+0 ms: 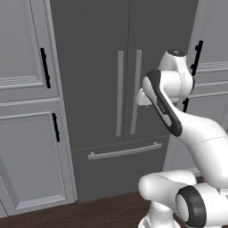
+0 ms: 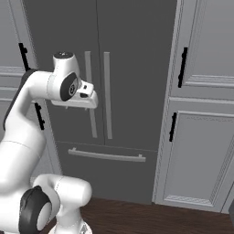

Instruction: Take the strawberry from the fridge and place it on top of the pancake, located on the dining counter.

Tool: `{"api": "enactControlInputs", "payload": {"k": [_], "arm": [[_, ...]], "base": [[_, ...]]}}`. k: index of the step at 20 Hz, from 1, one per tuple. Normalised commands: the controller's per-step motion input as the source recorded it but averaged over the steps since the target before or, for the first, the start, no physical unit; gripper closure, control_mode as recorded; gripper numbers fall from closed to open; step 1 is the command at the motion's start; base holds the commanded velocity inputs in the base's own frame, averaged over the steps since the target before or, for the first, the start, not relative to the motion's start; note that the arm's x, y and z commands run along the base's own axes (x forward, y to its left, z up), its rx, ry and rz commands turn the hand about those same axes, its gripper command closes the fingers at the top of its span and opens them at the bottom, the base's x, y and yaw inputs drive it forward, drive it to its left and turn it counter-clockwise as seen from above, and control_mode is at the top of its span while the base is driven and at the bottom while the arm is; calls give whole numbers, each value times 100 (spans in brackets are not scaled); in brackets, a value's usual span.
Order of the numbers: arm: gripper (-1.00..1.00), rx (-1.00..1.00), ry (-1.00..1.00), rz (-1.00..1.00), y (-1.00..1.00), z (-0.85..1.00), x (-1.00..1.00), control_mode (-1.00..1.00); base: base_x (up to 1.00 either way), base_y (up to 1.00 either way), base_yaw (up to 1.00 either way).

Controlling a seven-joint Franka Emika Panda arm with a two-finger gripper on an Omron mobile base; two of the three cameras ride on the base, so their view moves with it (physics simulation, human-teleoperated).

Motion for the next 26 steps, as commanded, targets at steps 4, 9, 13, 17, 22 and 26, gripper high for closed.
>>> {"api": "enactControlInputs", "payload": {"k": [4, 9, 13, 17, 22, 26], "arm": [[-100, 0, -4, 0, -1, 0, 39, -100], [-100, 0, -31, 6, -21, -1, 81, -100], [-100, 0, -29, 0, -27, -2, 94, -100], [-100, 0, -19, -3, -21, -10, 100, -100], [-100, 0, -5, -17, 0, 0, 67, -100], [-100, 0, 0, -7, 0, 0, 56, -100]], "base": [[0, 0, 0], [0, 0, 0], [0, 0, 0], [0, 0, 0], [0, 0, 0], [0, 0, 0]]}}
